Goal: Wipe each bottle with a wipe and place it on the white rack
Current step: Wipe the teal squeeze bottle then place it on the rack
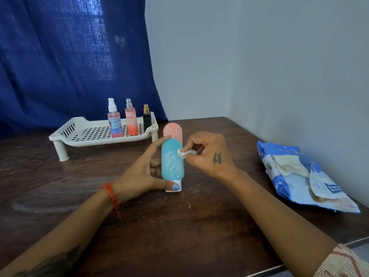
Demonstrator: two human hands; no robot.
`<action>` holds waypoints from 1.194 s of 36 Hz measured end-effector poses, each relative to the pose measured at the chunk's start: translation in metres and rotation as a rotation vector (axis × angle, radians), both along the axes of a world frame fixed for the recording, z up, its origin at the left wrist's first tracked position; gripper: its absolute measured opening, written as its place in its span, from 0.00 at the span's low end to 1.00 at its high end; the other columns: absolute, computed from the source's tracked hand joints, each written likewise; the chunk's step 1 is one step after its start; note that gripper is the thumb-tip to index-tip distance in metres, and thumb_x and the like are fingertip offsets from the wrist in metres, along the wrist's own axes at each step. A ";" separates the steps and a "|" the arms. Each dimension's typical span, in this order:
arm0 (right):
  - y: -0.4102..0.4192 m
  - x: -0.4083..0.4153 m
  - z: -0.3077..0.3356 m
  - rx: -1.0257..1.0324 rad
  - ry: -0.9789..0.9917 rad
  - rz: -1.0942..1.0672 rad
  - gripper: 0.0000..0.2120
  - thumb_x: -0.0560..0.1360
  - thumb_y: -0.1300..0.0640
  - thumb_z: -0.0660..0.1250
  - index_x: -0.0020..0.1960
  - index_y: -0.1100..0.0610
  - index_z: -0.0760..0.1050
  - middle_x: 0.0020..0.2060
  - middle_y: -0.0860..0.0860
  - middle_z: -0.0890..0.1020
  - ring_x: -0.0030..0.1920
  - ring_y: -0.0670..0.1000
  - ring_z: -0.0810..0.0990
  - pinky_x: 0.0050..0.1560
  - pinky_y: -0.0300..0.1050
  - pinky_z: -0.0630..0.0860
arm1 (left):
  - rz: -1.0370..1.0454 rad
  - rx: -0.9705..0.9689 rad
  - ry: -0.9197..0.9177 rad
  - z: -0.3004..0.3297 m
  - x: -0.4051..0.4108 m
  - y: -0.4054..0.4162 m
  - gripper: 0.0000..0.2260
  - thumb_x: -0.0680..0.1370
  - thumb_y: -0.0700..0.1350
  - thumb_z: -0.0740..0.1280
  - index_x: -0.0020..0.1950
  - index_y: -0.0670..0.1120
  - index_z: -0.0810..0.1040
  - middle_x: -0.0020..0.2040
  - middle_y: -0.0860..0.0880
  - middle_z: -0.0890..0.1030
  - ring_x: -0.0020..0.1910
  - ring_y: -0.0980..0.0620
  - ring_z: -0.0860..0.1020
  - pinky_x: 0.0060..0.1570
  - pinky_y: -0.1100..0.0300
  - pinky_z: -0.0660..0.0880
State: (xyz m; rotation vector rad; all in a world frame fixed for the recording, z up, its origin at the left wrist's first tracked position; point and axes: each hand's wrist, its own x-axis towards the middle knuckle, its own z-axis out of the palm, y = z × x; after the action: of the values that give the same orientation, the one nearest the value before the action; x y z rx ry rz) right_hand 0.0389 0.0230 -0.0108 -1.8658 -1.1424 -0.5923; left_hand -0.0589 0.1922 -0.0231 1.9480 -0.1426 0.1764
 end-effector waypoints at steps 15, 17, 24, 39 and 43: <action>0.000 -0.004 0.003 0.015 0.086 0.060 0.03 0.68 0.58 0.74 0.40 0.58 0.83 0.36 0.47 0.82 0.35 0.44 0.79 0.35 0.32 0.74 | 0.002 0.013 -0.008 0.001 -0.001 -0.002 0.48 0.63 0.34 0.78 0.71 0.63 0.56 0.56 0.48 0.81 0.52 0.50 0.82 0.53 0.56 0.79; -0.001 -0.003 0.002 0.013 0.094 0.021 0.03 0.68 0.58 0.74 0.39 0.57 0.82 0.34 0.44 0.81 0.35 0.43 0.78 0.34 0.31 0.74 | 0.002 0.009 -0.002 0.001 -0.001 -0.002 0.48 0.63 0.35 0.78 0.71 0.64 0.56 0.57 0.48 0.81 0.52 0.51 0.82 0.52 0.58 0.79; 0.002 -0.003 0.001 0.062 0.036 -0.058 0.04 0.70 0.58 0.73 0.45 0.57 0.82 0.40 0.48 0.83 0.37 0.43 0.79 0.38 0.29 0.76 | 0.007 0.006 0.010 0.002 -0.001 -0.001 0.48 0.59 0.42 0.80 0.68 0.67 0.56 0.59 0.49 0.79 0.54 0.52 0.81 0.54 0.57 0.79; 0.002 -0.002 -0.002 0.036 0.026 -0.052 0.04 0.70 0.57 0.73 0.43 0.57 0.82 0.39 0.49 0.83 0.36 0.44 0.79 0.38 0.31 0.76 | 0.002 0.019 0.016 0.002 -0.001 -0.001 0.49 0.60 0.40 0.79 0.71 0.64 0.55 0.58 0.51 0.79 0.54 0.53 0.81 0.53 0.58 0.79; 0.003 -0.003 0.001 0.050 0.025 -0.003 0.05 0.70 0.57 0.73 0.45 0.57 0.82 0.40 0.49 0.83 0.37 0.44 0.79 0.38 0.28 0.75 | -0.007 0.018 0.012 -0.001 0.001 0.002 0.51 0.56 0.46 0.82 0.71 0.66 0.56 0.59 0.49 0.80 0.55 0.50 0.81 0.55 0.53 0.78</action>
State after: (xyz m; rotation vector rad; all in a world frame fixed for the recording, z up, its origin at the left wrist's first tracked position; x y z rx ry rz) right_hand 0.0358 0.0257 -0.0101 -1.8278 -1.0989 -0.5923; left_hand -0.0583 0.1941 -0.0236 1.9657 -0.1428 0.1592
